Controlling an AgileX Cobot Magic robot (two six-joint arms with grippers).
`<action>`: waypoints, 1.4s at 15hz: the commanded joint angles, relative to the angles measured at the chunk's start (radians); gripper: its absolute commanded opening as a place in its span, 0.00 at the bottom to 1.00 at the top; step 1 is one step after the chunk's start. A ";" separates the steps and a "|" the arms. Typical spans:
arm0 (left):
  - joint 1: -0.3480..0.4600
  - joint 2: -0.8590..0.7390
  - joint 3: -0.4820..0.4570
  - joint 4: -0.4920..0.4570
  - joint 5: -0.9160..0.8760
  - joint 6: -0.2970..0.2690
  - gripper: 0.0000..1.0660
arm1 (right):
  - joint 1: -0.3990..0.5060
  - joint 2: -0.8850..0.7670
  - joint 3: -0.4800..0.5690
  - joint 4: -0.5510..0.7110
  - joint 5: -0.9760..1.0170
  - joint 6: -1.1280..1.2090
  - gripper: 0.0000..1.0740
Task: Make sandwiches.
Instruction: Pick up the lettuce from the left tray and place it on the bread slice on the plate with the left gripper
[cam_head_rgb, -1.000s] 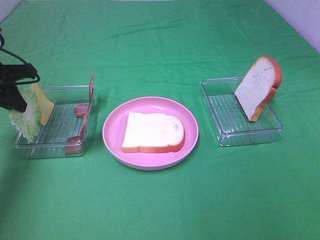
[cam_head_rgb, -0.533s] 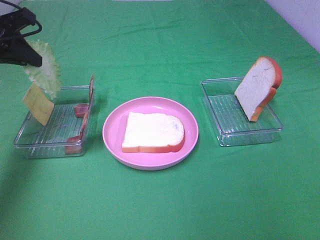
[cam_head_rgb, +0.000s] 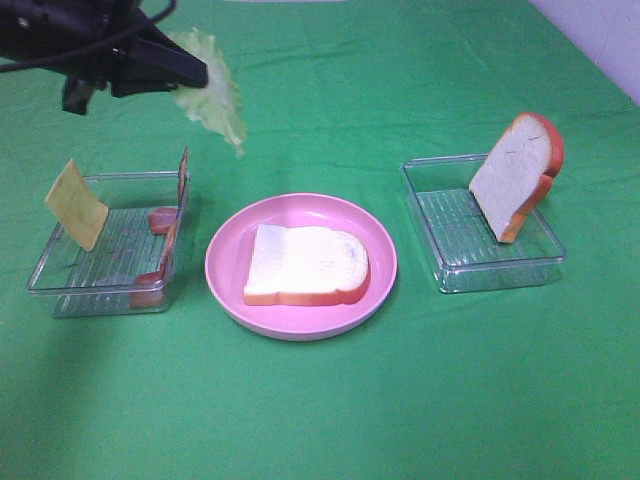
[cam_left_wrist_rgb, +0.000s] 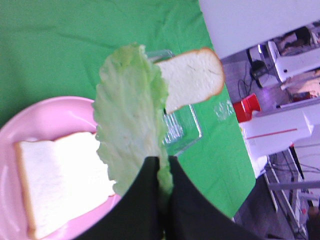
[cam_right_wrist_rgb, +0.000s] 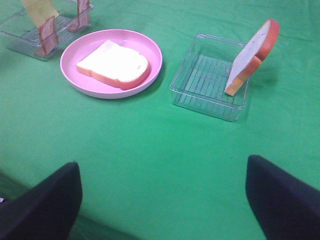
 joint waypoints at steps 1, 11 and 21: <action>-0.102 0.076 -0.006 -0.085 -0.032 0.065 0.00 | 0.001 -0.015 0.003 -0.001 0.003 -0.013 0.79; -0.251 0.339 -0.040 -0.188 -0.058 0.280 0.00 | 0.001 -0.015 0.003 -0.001 0.003 -0.013 0.79; -0.251 0.362 -0.040 0.060 -0.280 0.084 0.00 | 0.001 -0.015 0.003 -0.001 0.003 -0.013 0.79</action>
